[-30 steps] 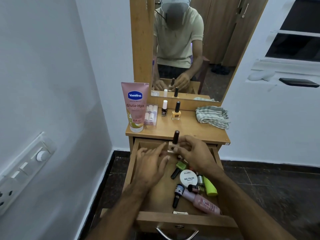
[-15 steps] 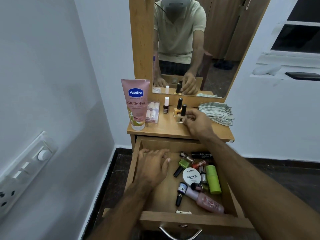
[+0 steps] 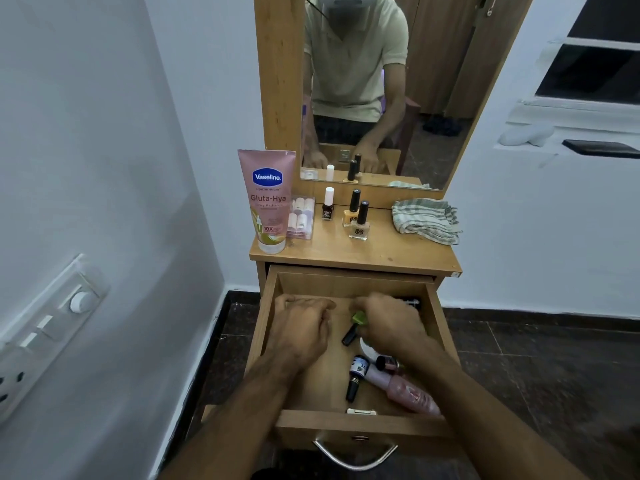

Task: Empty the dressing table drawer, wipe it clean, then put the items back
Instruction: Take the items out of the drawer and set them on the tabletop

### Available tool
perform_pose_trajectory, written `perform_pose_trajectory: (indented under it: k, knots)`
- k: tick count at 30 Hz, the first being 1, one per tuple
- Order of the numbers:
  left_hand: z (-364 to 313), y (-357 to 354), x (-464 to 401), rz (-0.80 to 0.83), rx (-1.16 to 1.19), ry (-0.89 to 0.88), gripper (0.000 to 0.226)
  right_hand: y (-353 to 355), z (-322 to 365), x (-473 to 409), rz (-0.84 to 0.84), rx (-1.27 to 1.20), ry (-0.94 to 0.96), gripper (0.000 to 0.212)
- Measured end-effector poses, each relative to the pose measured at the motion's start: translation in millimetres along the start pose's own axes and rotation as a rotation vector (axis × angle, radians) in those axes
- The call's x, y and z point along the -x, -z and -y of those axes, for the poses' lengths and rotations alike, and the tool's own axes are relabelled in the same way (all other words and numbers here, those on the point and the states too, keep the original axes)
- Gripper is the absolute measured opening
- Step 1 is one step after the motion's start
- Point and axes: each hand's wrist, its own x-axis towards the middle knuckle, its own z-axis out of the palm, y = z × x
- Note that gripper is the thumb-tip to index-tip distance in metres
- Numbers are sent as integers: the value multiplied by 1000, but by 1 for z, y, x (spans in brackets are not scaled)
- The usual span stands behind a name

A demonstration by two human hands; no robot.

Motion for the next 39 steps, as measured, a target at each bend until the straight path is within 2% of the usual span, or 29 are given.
perform_pose_trajectory:
  k: [3, 8, 15, 20, 23, 26, 29, 32, 34, 39]
  knots:
    - [0, 0, 1, 20, -25, -16, 35, -13, 1, -2, 62, 67, 27, 46]
    - [0, -1, 1, 24, -51, -12, 35, -25, 7, -6, 38, 169, 91, 59]
    - [1, -2, 0, 10, -40, 12, 33, -26, 12, -10, -64, 186, 133, 35]
    - [-1, 2, -1, 31, -13, 62, 46, -26, 9, -11, -46, 148, 148, 33]
    - [-1, 5, -2, -36, -21, 92, 54, -19, 4, -4, -117, 12, 178, 35]
    - [0, 7, -1, -79, -19, 109, 56, -5, 0, 8, -283, -292, 201, 36]
    - [-2, 6, -1, -83, 9, 84, 42, 21, -4, 6, -446, -571, 207, 27]
    - [-4, 2, 1, -87, 14, 35, 32, 52, -10, -11, -582, -689, 148, 22]
    - [-4, 2, 1, -83, 6, 30, 31, 65, -14, -23, -604, -755, 94, 27]
    - [-4, 1, 1, -74, 11, 37, 31, 57, -20, -47, -494, -859, 1, 26]
